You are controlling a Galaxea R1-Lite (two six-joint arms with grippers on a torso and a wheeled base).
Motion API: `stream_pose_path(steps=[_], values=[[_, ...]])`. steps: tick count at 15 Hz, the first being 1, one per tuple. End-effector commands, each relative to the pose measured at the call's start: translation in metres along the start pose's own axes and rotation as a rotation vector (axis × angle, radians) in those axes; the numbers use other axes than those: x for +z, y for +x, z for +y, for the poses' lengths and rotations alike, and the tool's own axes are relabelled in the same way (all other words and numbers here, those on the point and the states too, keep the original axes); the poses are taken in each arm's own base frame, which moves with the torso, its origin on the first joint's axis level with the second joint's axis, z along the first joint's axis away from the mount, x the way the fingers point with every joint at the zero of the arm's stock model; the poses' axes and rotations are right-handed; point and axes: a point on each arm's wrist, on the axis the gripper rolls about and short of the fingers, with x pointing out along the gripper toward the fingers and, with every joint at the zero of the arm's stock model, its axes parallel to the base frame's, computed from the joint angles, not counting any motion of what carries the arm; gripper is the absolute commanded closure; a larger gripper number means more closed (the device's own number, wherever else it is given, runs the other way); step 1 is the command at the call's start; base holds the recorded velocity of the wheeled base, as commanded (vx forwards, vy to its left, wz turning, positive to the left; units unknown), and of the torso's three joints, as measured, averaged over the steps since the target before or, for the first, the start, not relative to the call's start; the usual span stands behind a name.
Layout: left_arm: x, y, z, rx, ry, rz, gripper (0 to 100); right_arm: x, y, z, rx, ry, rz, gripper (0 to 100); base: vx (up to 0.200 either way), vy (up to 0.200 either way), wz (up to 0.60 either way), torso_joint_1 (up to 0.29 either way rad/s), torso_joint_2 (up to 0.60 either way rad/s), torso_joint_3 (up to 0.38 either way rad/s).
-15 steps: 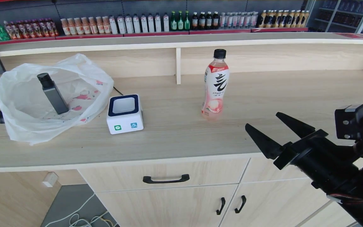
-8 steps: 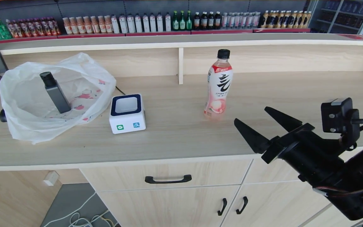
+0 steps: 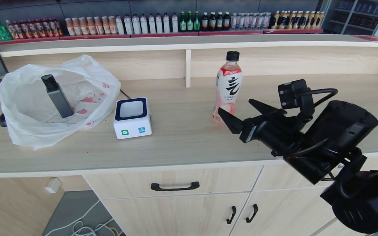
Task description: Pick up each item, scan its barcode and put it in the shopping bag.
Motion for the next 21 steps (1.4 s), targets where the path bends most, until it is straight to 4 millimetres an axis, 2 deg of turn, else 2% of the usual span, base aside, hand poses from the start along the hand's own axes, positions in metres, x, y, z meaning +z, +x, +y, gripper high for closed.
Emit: stream_pose_path(steps=[1, 5, 7, 11, 18, 21], values=[[0.0, 0.0, 0.0, 0.0, -0.001, 0.0, 0, 0.009, 0.019, -0.007, -0.025, -0.006, 0.002, 0, 0.0, 0.0, 0.0, 0.0, 0.0, 0.0], [0.0, 0.0, 0.0, 0.0, -0.001, 0.0, 0, 0.009, 0.046, -0.019, -0.058, -0.011, 0.02, 0, 0.0, 0.0, 0.0, 0.0, 0.0, 0.0], [0.0, 0.0, 0.0, 0.0, -0.001, 0.0, 0, 0.002, 0.049, -0.025, -0.075, -0.013, 0.039, 0, 0.0, 0.0, 0.0, 0.0, 0.0, 0.0], [0.0, 0.0, 0.0, 0.0, -0.001, 0.0, 0, -0.008, 0.054, -0.028, -0.079, -0.007, 0.057, 0, 0.0, 0.0, 0.0, 0.0, 0.0, 0.0], [0.0, 0.0, 0.0, 0.0, -0.001, 0.0, 0, -0.015, 0.093, -0.035, -0.096, -0.01, -0.002, 0, 0.0, 0.0, 0.0, 0.0, 0.0, 0.0], [0.0, 0.0, 0.0, 0.0, -0.001, 0.0, 0, -0.016, 0.101, -0.035, -0.096, -0.012, 0.0, 0, 0.0, 0.0, 0.0, 0.0, 0.0, 0.0]])
